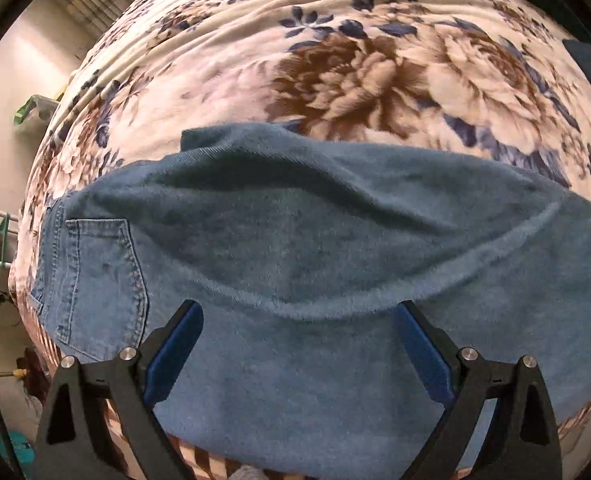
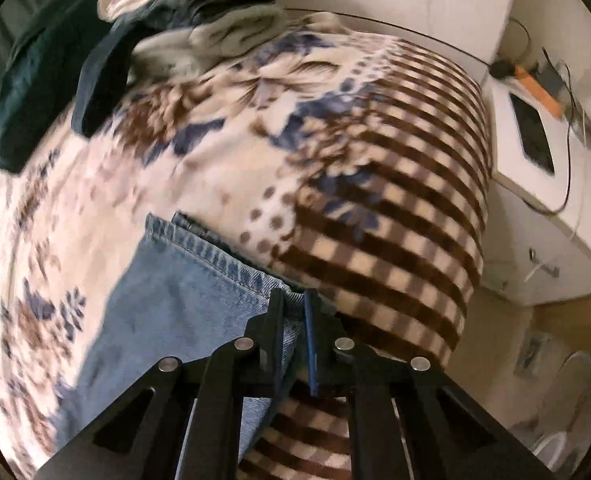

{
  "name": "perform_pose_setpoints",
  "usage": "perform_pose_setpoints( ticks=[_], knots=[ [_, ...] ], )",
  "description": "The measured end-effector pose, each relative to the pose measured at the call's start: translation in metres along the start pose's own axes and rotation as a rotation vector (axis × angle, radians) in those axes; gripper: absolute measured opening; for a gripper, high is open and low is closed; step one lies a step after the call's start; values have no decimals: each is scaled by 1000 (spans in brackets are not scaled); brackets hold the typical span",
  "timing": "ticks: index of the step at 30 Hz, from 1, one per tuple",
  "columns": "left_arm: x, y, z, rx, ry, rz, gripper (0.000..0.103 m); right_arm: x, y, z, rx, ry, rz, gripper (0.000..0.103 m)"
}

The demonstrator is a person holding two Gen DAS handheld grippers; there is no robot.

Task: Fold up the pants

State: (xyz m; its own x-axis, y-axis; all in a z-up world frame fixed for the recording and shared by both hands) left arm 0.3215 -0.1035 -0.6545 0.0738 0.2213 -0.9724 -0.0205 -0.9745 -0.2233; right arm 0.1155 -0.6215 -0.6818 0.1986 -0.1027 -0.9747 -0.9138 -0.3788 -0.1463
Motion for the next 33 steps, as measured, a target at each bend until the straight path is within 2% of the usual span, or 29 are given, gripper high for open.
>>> perform_pose_setpoints(
  ticks=[2, 4, 6, 7, 9, 10, 11, 12, 14, 15, 16, 17, 19, 24, 26, 29, 31, 33],
  knots=[
    [4, 1, 1, -4, -10, -1, 97, 9, 9, 3, 18, -21, 0, 10],
    [7, 1, 3, -9, -21, -8, 97, 31, 15, 18, 14, -91, 12, 10],
    [8, -3, 2, -19, -29, -10, 97, 49, 19, 26, 16, -166, -11, 13],
    [6, -7, 1, -26, -29, -9, 97, 53, 20, 26, 23, -192, -25, 16],
    [-5, -21, -1, -45, -17, -6, 97, 48, 19, 27, 27, -254, -41, 31],
    [-9, -27, -3, -55, -13, -8, 97, 42, 14, 29, 2, -279, -50, 44],
    [-15, -35, -4, -68, -7, -7, 97, 32, 3, 33, -53, -298, -69, 51],
    [-21, -46, -5, -88, -3, -2, 97, 19, -14, 40, -142, -308, -75, 53],
    [-28, -67, -9, -120, -4, 9, 97, -6, -60, 69, -365, -333, -75, 56],
    [-31, -83, -11, -144, -5, 6, 97, -12, -78, 83, -433, -348, -85, 59],
    [-31, -94, -12, -159, -6, 3, 97, -20, -114, 110, -543, -377, -115, 67],
    [-29, -106, -14, -176, -7, -2, 97, -24, -134, 126, -593, -395, -143, 74],
    [-21, -135, -18, -215, -12, -20, 97, -28, -201, 177, -717, -476, -231, 74],
    [22, -201, -32, -319, -59, -48, 97, -21, -380, 308, -888, -786, -461, 74],
    [36, -216, -34, -340, -88, -47, 97, -18, -441, 358, -984, -876, -509, 74],
    [55, -229, -36, -364, -126, -12, 97, 4, -498, 424, -1139, -994, -435, 74],
    [63, -229, -36, -373, -154, 35, 97, 28, -509, 456, -1247, -1065, -318, 74],
    [65, -225, -37, -373, -165, 86, 97, 51, -493, 475, -1313, -1149, -133, 72]
  ],
)
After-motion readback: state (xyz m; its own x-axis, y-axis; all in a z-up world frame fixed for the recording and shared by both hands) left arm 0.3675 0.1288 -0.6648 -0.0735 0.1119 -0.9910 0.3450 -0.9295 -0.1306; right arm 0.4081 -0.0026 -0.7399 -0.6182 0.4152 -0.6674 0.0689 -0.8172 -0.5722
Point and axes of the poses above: each gripper's, at about its wrist camera, not at the fingertips, and x roughly the way its jaws point, y to its right, z to its underside, the point moved 10 cm from there along x, roughly the way its jaws point, and after that the axes turned 7 degrees about -y, right-handed, at the moved point
